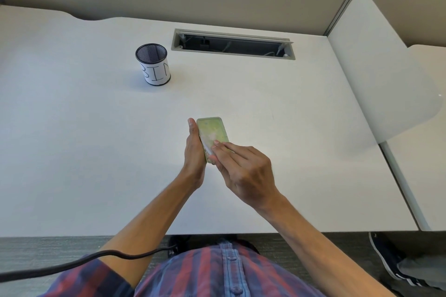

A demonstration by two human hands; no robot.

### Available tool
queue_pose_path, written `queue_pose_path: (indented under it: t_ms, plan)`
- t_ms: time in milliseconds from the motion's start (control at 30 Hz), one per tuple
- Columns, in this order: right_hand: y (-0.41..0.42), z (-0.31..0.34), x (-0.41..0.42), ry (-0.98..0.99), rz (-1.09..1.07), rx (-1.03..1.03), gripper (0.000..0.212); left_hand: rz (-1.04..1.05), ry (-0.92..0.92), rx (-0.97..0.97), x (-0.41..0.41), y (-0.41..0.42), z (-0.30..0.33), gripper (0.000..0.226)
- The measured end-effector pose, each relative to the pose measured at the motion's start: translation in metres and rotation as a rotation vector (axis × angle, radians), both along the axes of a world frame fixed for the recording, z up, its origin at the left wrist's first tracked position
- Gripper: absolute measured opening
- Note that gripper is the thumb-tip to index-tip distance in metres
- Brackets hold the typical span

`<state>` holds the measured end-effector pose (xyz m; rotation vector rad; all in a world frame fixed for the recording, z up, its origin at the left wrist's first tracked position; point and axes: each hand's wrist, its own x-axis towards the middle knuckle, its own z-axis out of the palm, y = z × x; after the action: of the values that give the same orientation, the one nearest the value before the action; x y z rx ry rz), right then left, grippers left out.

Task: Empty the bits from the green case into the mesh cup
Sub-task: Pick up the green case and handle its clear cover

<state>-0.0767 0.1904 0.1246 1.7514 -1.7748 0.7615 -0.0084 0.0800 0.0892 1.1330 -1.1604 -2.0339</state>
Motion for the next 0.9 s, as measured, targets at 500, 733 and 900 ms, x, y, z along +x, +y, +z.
queue_pose_path:
  t_ms: [500,733,900]
  plan:
    - [0.019,0.015,-0.039,-0.323,0.243,0.364,0.025,-0.099,0.011,0.089,0.005,-0.003,0.011,0.069]
    - [0.018,0.02,-0.045,-0.344,0.288,0.359,0.024,-0.112,0.067,0.129,0.005,-0.004,0.012,0.07]
    - [0.016,0.02,-0.043,-0.148,0.281,0.233,0.021,-0.13,0.091,0.122,0.005,-0.005,0.015,0.071]
